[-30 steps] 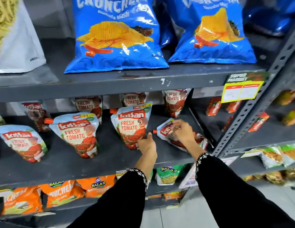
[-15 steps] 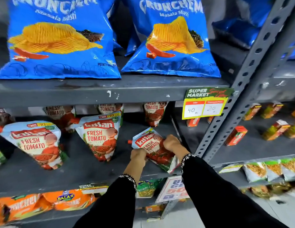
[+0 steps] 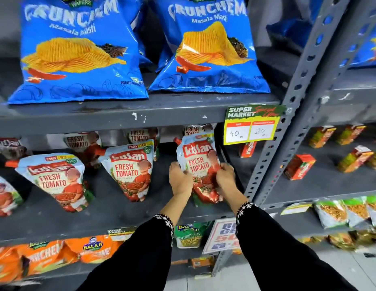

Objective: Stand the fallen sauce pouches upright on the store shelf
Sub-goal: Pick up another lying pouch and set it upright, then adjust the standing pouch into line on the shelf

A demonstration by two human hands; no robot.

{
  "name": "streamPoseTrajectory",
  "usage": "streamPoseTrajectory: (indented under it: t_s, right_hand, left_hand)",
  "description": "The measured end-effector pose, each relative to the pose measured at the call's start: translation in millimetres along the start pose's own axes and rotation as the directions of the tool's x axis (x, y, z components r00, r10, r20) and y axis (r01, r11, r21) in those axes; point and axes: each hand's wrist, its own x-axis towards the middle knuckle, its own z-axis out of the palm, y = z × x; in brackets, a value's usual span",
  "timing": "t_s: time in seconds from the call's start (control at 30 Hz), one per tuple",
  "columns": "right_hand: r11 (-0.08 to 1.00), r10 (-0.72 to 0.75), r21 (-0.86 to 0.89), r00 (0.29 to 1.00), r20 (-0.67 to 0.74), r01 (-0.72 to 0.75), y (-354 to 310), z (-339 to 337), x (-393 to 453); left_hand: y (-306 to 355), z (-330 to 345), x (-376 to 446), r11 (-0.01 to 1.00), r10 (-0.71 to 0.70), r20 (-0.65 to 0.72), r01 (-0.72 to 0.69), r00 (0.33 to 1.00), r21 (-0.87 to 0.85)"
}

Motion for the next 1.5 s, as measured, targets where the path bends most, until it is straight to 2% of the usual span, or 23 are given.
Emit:
streamPoseTrajectory:
  t_s: [0.13, 0.33, 0.47, 0.57, 0.63, 0.67, 0.73, 0.8, 1.0, 1.3, 1.5]
  right_hand:
    - [0.998, -0.033, 0.048, 0.997, -0.067, 0.036, -3.3, -3.6, -16.6]
    - [0.99, -0.013, 0.138, 0.992, -0.127, 0.03, -1.5, -10.4, -22.9]
    - [0.993, -0.029, 0.113, 0.992, -0.126, 0.043, 8.3, -13.0, -18.6]
    - [0.994, -0.027, 0.106, 0.993, -0.117, 0.039, 6.3, -16.8, -20.1]
    - [0.984, 0.033, 0.175, 0.996, -0.085, -0.017, 4.7, -16.5, -20.6]
    - [0.975, 0.078, 0.212, 0.994, -0.072, -0.061, 4.9, -16.6, -21.1]
    - [0.972, 0.146, 0.188, 0.989, -0.034, -0.137, 7.7, -15.1, -22.3]
    - [0.981, 0.16, 0.106, 0.987, 0.011, -0.16, 10.4, -15.1, -25.4]
    - [0.983, 0.149, 0.093, 0.981, 0.123, -0.161, 11.1, -13.7, -25.2]
    - [0.986, 0.09, 0.125, 0.987, 0.129, -0.107, 13.7, -15.3, -15.3]
    - [0.983, 0.112, 0.133, 0.988, 0.105, -0.125, 10.1, -17.8, -19.4]
  left_hand:
    - [-5.9, 1.0, 1.7, 0.982, 0.185, 0.023, -0.186, 0.982, 0.019]
    - [-8.2, 1.6, -3.7, 0.958, 0.285, 0.085, -0.285, 0.955, -0.015]
    - [-10.3, 2.7, 0.6, 0.946, 0.323, 0.126, -0.325, 0.938, -0.006]
    - [-14.4, 2.3, -2.8, 0.972, 0.234, 0.131, -0.231, 0.963, -0.041]
    - [-23.2, 5.7, -6.2, 0.989, 0.065, 0.195, -0.038, 0.979, -0.14]
    - [-25.9, 7.9, -9.3, 0.973, -0.067, 0.242, 0.117, 0.968, -0.2]
    - [-29.2, 14.4, -16.1, 0.871, -0.283, 0.364, 0.397, 0.888, -0.291]
    - [-23.7, 19.1, -23.7, 0.79, -0.32, 0.442, 0.493, 0.838, -0.364]
    - [-13.3, 27.6, -18.2, 0.771, -0.298, 0.455, 0.492, 0.839, -0.404]
    - [-5.8, 32.6, -8.7, 0.768, -0.281, 0.504, 0.506, 0.817, -0.392]
    - [-13.0, 25.6, -10.1, 0.823, -0.259, 0.512, 0.464, 0.819, -0.327]
